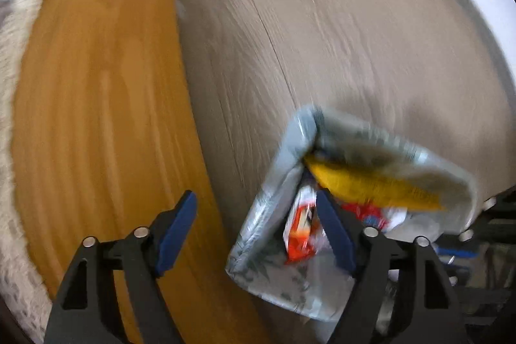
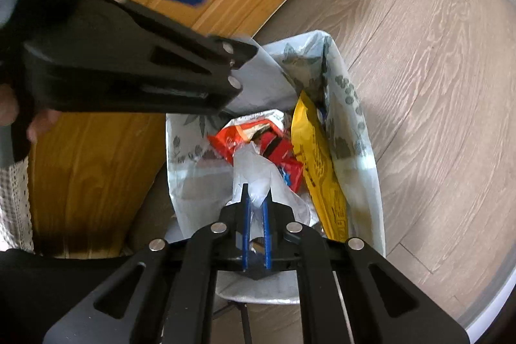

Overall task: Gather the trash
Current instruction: 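Carry bag and paper sheet to the wastebasket and open both grippers, then turn both open grippers back toward the bed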

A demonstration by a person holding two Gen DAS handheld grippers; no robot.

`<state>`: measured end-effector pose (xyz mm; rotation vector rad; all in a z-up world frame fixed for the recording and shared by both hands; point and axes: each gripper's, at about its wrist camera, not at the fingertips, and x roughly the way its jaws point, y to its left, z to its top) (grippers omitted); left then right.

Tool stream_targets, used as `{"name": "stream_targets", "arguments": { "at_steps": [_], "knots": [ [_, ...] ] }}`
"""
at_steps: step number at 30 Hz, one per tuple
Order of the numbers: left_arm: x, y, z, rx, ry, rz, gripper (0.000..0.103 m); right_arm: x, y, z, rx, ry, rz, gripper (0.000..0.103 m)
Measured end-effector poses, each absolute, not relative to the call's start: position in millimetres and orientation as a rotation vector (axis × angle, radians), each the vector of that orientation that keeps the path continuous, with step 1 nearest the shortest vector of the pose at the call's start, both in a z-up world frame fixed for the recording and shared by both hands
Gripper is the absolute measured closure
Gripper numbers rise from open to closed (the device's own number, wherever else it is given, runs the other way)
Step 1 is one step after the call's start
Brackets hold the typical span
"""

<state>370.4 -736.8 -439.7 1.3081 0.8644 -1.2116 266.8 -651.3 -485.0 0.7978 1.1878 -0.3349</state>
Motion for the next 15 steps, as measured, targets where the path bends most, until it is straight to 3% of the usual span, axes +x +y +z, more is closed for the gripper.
{"name": "stream_targets", "arguments": {
  "at_steps": [4,6,8,9,10,14,15],
  "knots": [
    [395.2,-732.7,-391.2,1.130,0.896,-1.174,0.029,280.0,-656.2,-481.9,0.797,1.173,-0.347,0.096],
    [407.1,-724.4,-358.6,1.033,0.899,-1.178,0.024,288.3,-659.5,-480.4,0.801,1.166,-0.351,0.096],
    [416.2,-713.7,-329.6,0.973,0.884,-1.149,0.023,297.0,-664.8,-479.9,0.763,1.177,-0.390,0.076],
    [419.8,-707.3,-315.9,0.954,0.868,-1.120,0.023,298.8,-669.8,-476.9,0.741,1.172,-0.451,0.045],
    [422.4,-698.8,-301.4,0.927,0.857,-1.102,0.023,297.5,-672.4,-473.2,0.743,1.149,-0.479,0.037],
    [425.0,-660.4,-250.9,0.814,0.828,-1.085,0.022,291.6,-674.0,-450.3,0.744,1.128,-0.492,0.037],
    [424.6,-649.5,-240.4,0.788,0.820,-1.082,0.017,290.3,-671.1,-445.0,0.735,1.127,-0.484,0.037]
  ]
}}
